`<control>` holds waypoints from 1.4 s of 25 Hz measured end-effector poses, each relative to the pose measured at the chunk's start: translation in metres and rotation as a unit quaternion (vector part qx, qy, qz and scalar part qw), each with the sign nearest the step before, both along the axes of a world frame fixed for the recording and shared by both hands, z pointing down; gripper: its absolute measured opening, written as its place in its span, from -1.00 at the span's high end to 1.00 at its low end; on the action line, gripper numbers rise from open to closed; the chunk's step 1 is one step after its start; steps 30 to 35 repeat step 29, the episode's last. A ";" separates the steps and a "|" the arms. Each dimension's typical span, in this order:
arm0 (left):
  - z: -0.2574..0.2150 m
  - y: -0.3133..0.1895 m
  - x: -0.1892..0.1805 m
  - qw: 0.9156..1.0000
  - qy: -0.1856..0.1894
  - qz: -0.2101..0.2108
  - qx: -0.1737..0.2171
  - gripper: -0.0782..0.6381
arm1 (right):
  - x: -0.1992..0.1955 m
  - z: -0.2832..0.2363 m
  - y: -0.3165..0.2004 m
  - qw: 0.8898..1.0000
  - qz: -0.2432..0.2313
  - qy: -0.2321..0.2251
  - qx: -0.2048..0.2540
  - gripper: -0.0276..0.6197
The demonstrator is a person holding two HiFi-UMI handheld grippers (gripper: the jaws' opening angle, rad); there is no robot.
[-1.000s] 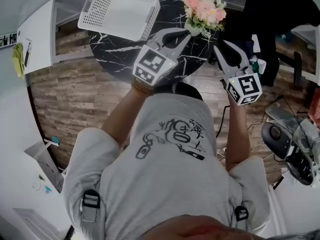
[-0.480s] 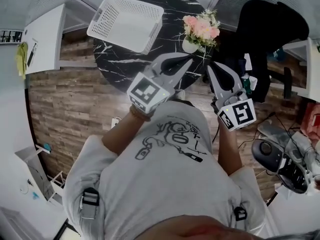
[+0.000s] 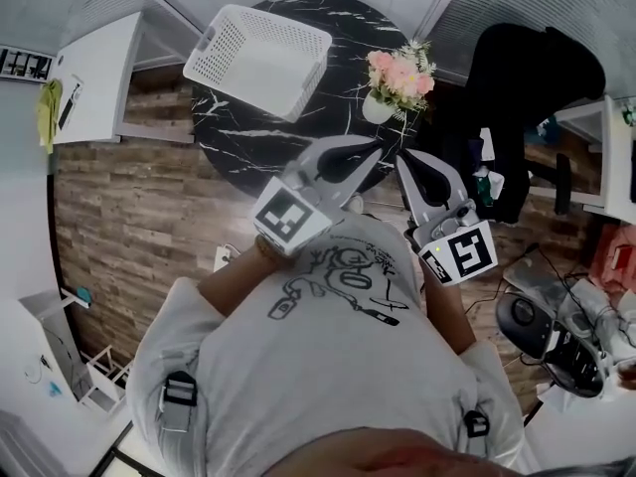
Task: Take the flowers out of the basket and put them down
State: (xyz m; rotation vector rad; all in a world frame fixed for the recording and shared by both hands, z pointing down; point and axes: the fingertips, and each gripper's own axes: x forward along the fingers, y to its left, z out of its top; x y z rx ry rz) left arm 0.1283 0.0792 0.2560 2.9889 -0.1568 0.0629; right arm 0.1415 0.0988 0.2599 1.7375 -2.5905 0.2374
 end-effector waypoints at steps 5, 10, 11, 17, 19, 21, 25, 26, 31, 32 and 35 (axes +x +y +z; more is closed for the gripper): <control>-0.009 -0.002 -0.005 1.000 0.011 -0.016 -0.004 0.77 | -0.005 -0.008 -0.001 1.000 0.000 -0.006 0.018 0.90; -0.008 -0.005 -0.007 1.000 0.012 -0.024 -0.004 0.77 | -0.009 -0.010 -0.002 1.000 -0.005 -0.009 0.021 0.90; -0.007 -0.005 -0.008 1.000 0.011 -0.024 -0.003 0.77 | -0.010 -0.010 -0.002 1.000 -0.006 -0.009 0.020 0.90; -0.007 -0.006 -0.010 1.000 0.006 -0.023 -0.002 0.77 | -0.013 -0.008 -0.003 1.000 -0.012 -0.004 0.014 0.90; -0.006 -0.006 -0.010 1.000 0.006 -0.023 -0.003 0.77 | -0.015 -0.007 -0.003 1.000 -0.016 0.004 0.013 0.90; -0.006 -0.006 -0.009 1.000 0.006 -0.022 -0.005 0.77 | -0.016 -0.007 -0.003 1.000 -0.017 0.009 0.013 0.90; -0.006 -0.006 -0.008 1.000 0.007 -0.022 -0.004 0.77 | -0.016 -0.009 -0.003 1.000 -0.016 0.007 0.014 0.90; -0.006 -0.006 -0.008 1.000 0.007 -0.022 -0.003 0.77 | -0.016 -0.009 -0.004 1.000 -0.016 0.007 0.015 0.90; -0.006 -0.007 -0.009 1.000 0.006 -0.021 0.000 0.77 | -0.016 -0.009 -0.005 1.000 -0.018 0.007 0.014 0.90; -0.006 -0.007 -0.009 1.000 0.006 -0.021 0.000 0.77 | -0.016 -0.009 -0.005 1.000 -0.018 0.007 0.014 0.90; -0.006 -0.007 -0.009 1.000 0.006 -0.021 0.000 0.77 | -0.016 -0.009 -0.005 1.000 -0.018 0.007 0.014 0.90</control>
